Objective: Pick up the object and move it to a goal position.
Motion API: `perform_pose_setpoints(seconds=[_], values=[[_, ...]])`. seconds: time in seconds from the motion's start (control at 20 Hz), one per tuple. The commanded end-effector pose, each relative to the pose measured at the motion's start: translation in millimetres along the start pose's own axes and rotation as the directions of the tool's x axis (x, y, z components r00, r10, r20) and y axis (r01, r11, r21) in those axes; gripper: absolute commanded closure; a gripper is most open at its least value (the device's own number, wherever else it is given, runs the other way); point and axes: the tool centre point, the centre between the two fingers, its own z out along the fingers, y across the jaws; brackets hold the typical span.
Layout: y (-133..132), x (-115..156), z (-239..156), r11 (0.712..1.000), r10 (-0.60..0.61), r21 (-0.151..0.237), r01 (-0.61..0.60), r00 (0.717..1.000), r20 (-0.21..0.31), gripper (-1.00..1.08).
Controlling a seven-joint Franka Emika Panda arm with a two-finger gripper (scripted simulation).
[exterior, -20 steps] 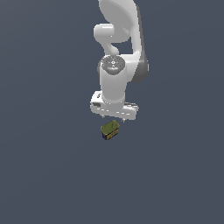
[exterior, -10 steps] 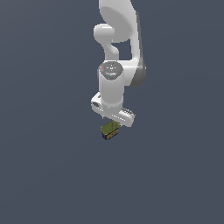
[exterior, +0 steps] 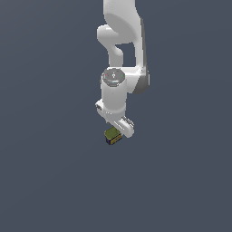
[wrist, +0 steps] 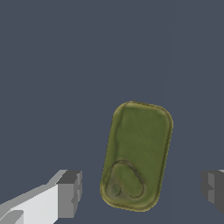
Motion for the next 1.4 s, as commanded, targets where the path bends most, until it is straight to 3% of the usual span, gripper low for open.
perform_pose_setpoints(seconds=[0.0,0.5,0.9,1.35], values=[[1,1,3,0.998,0.056,0.002,-0.056,0.998,-0.004,-0.92],[2,4,10,0.985,0.172,0.007,-0.171,0.985,-0.012,-0.92],[3,4,17,0.985,0.174,0.007,-0.174,0.985,-0.012,-0.92],[3,4,56,0.984,0.178,0.007,-0.178,0.984,-0.013,-0.92]])
